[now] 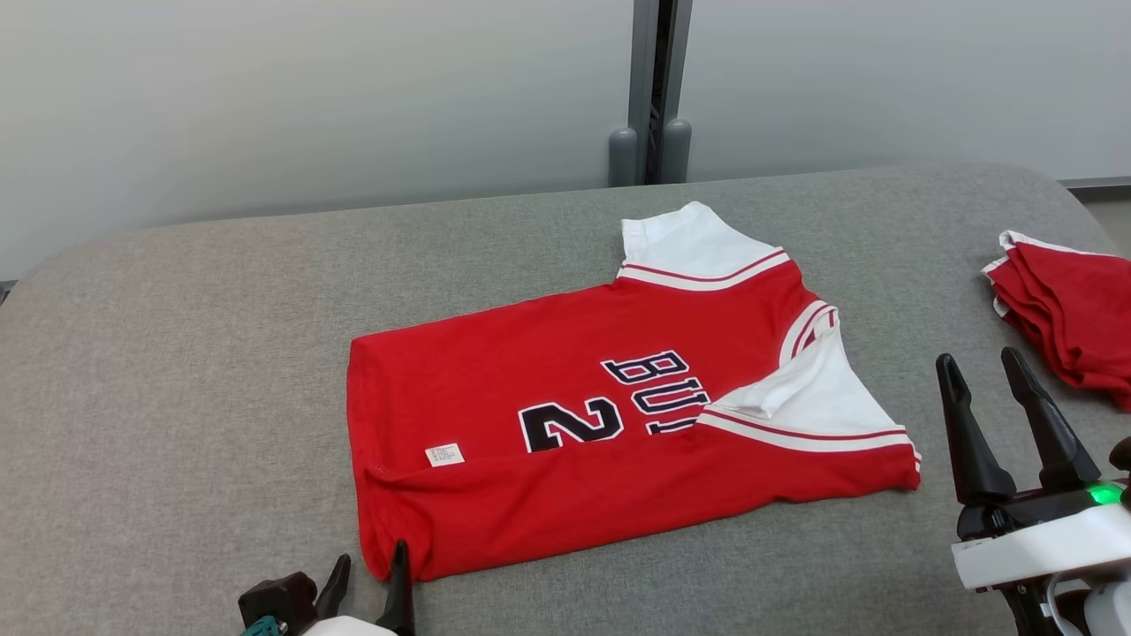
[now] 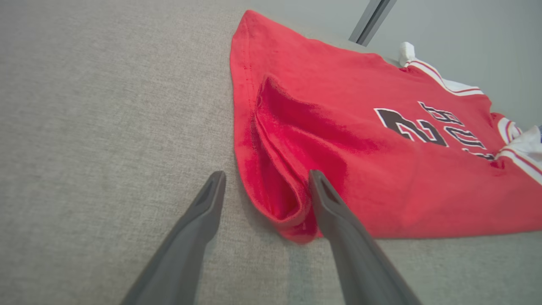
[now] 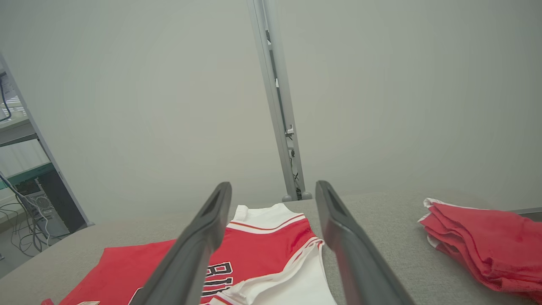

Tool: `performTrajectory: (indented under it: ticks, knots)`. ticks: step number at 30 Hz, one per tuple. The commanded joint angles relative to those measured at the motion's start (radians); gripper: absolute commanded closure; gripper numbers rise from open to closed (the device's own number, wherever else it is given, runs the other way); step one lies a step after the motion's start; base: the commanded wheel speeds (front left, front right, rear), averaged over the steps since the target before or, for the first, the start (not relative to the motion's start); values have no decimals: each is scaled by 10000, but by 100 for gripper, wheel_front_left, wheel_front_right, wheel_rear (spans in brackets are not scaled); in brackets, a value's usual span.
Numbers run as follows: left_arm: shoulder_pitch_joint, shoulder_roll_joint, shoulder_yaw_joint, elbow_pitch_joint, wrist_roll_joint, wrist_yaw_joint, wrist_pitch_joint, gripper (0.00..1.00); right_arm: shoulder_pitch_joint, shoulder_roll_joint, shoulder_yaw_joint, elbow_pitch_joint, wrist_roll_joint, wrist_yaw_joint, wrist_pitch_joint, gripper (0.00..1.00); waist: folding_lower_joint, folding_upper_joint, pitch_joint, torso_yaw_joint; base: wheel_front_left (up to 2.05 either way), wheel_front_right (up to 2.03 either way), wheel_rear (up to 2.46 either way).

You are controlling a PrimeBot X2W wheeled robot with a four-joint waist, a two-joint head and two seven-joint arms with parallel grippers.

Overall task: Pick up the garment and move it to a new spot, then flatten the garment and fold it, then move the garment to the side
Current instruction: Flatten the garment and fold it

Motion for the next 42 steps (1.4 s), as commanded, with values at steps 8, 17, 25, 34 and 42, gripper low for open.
performTrajectory:
  ticks: [8,17,25,34,42]
  knots:
    - [-501,0,-69,670,-396,-360,-39,0,11,-35,-50,73,186,-1,-41,0,-1,0,113,-157,0,0,0]
    - [-805,0,-818,1175,-1175,-460,-15,79,26,-104,-23,597,294,-1,-42,0,-1,0,335,-75,0,0,0]
    - [-1134,21,-562,1082,-680,-391,-29,100,-6,31,-454,1587,606,-1,-42,0,-1,0,550,217,0,0,0]
    - [-1152,56,-446,972,-142,-483,-27,100,-479,181,-296,3726,1177,-1,-40,0,-1,0,741,528,0,0,0]
    - [-1340,38,-633,941,55,-596,-27,100,-1295,214,14,5592,1967,-1,-40,0,-1,0,981,779,0,0,0]
